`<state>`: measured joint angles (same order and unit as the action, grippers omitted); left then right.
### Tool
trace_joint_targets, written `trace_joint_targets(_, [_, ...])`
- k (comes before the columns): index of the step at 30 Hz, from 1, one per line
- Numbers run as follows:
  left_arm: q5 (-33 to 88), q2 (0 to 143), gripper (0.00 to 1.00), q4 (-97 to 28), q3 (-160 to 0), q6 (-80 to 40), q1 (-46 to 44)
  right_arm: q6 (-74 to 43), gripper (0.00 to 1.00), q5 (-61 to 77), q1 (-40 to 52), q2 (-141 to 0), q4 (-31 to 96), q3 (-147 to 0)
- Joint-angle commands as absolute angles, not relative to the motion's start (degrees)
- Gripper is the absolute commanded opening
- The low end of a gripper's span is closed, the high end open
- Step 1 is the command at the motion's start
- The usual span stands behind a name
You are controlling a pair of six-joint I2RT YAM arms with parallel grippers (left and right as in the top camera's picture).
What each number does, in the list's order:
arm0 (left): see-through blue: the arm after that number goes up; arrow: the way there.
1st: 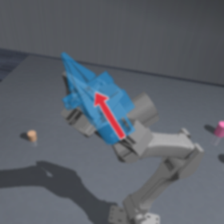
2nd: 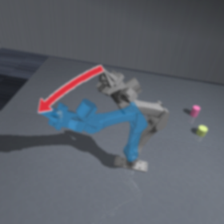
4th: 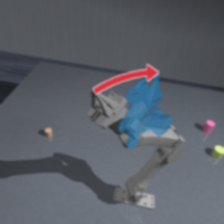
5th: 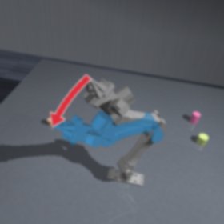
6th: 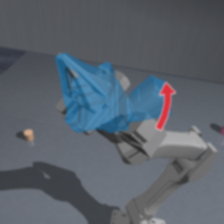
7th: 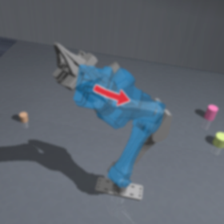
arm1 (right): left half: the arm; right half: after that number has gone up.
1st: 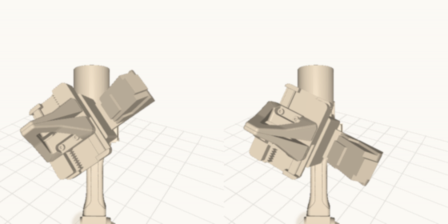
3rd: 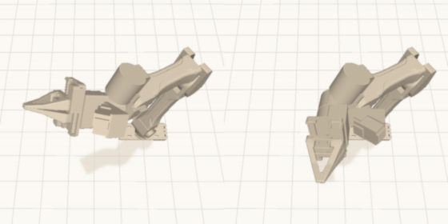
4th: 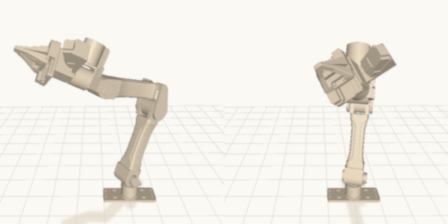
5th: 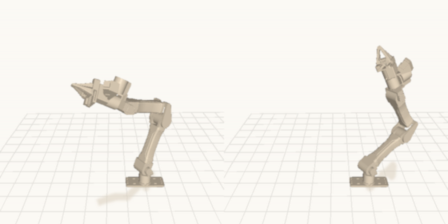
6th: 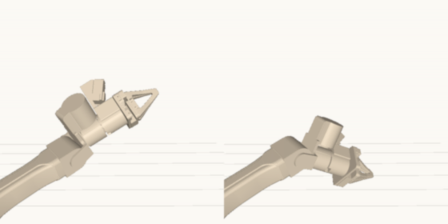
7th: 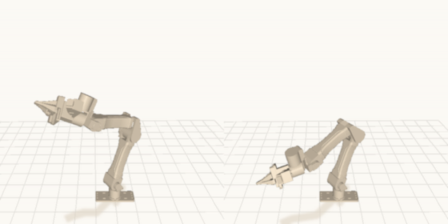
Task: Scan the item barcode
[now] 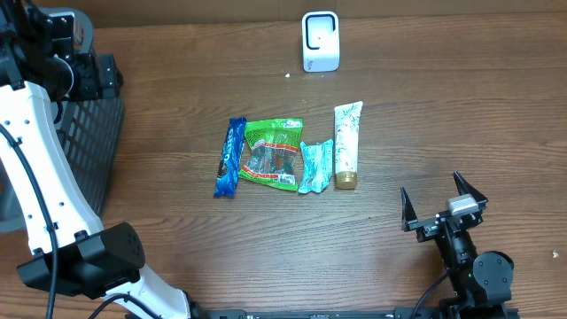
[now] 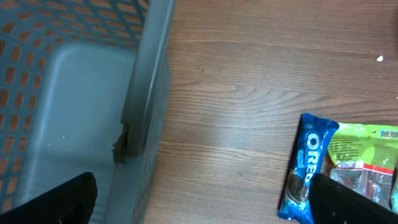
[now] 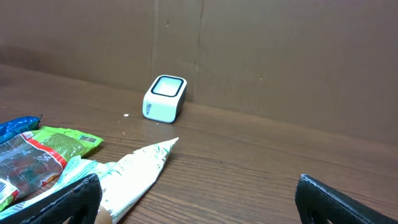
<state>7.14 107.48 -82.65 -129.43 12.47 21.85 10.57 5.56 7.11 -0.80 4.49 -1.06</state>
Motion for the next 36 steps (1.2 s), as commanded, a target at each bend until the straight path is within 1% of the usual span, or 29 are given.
trace_joint_targets(1, [9.1, 106.2, 1.00, -82.3, -129.5, 13.7, 21.8, 10.6, 1.00, 5.5, 6.8, -0.2, 4.2, -0.4])
trace_joint_targets(8, [9.3, 106.4, 1.00, -84.7, -129.5, 13.7, 21.3, 10.5, 1.00, 5.5, 6.8, -0.2, 4.2, -0.4])
trace_joint_targets(36, [9.0, 106.4, 1.00, -84.8, -129.5, 13.7, 21.3, 10.6, 1.00, 5.5, 6.8, -0.2, 4.2, -0.4])
